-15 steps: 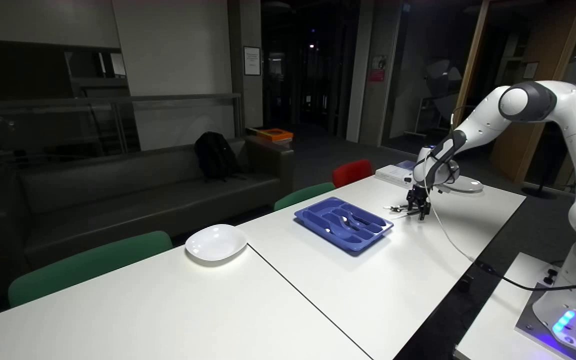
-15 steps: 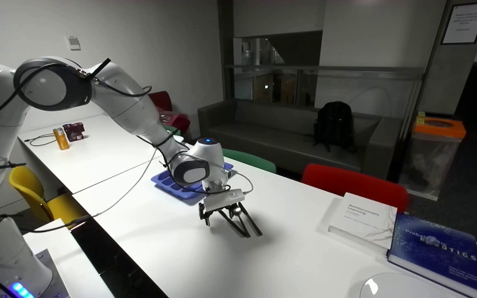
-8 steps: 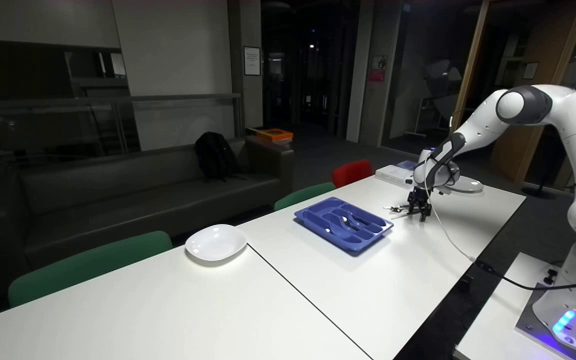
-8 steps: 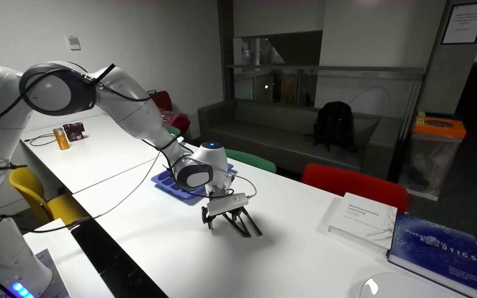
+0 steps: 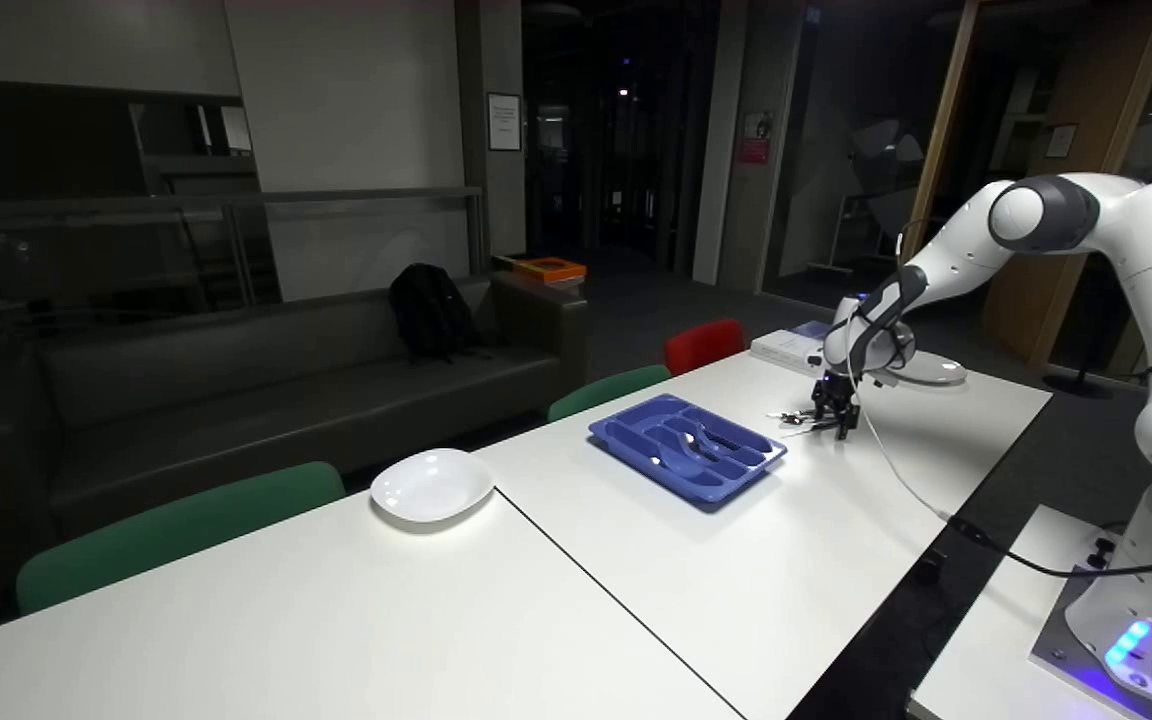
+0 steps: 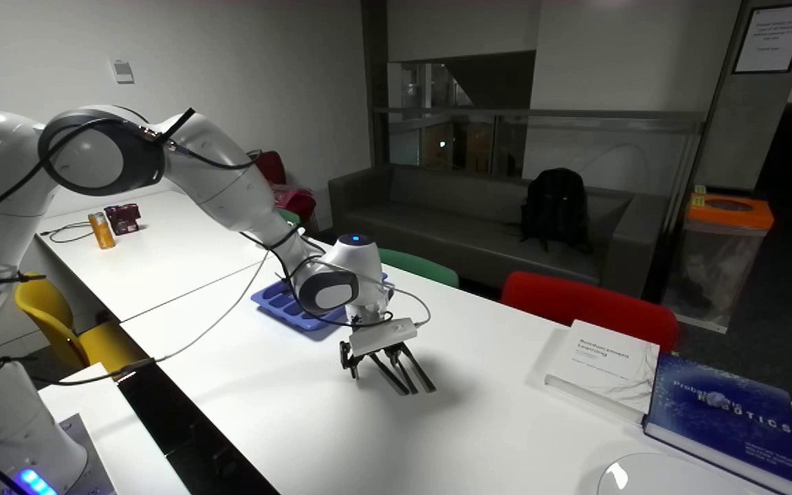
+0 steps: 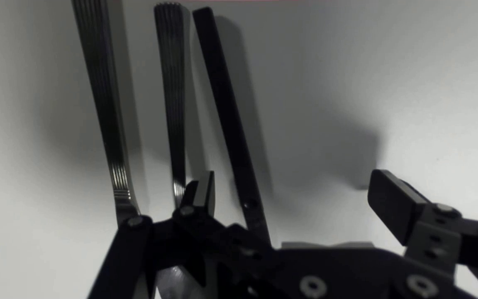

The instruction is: Pick up the silver cutlery from the counter and place it on the blue tray

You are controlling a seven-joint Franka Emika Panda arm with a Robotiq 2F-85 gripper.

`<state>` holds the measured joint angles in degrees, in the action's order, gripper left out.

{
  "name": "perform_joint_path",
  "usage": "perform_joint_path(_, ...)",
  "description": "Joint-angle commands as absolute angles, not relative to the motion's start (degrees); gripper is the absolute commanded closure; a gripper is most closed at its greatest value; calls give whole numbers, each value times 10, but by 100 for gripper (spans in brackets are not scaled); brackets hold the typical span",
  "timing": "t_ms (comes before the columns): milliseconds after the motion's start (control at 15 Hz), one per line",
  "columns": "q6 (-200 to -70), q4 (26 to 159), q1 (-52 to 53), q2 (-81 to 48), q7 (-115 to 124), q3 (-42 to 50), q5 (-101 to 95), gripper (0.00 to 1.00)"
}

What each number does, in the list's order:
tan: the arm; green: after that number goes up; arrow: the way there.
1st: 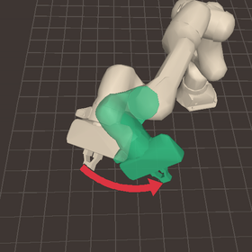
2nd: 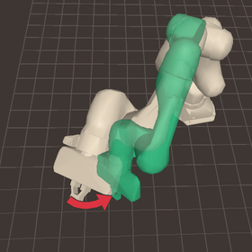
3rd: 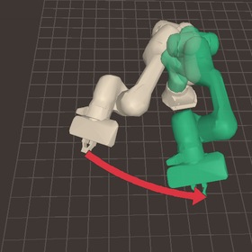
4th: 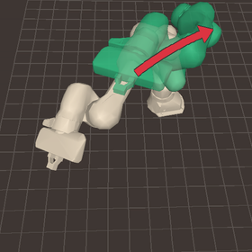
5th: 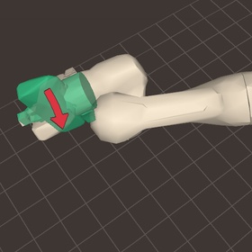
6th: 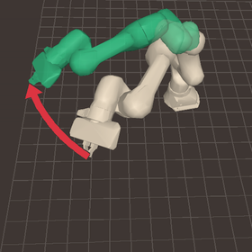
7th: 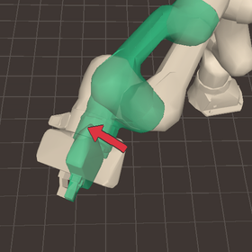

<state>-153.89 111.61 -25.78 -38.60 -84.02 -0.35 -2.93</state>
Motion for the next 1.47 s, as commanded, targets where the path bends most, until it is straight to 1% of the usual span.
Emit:
perform_joint_path(0,-1520,1097,-270,-391,-858,-13,-19,4)
perform_joint_path(67,-1517,1096,-269,-391,-858,-12,-19,26)
perform_joint_path(200,-1513,1093,-269,-391,-858,-12,-18,30)
perform_joint_path(267,-1512,1093,-269,-392,-858,-12,-18,36)
perform_joint_path(400,-1510,1093,-269,-392,-859,-12,-17,51)
perform_joint_path(667,-1505,1088,-269,-393,-859,-12,-16,85)
perform_joint_path(800,-1501,1086,-268,-393,-857,-12,-16,98)
perform_joint_path(933,-1493,1085,-261,-389,-844,-6,-16,100)
perform_joint_path(1000,-1490,1085,-256,-385,-834,-2,-16,97)
perform_joint_path(1400,-1533,1121,-211,-326,-704,23,-23,97)
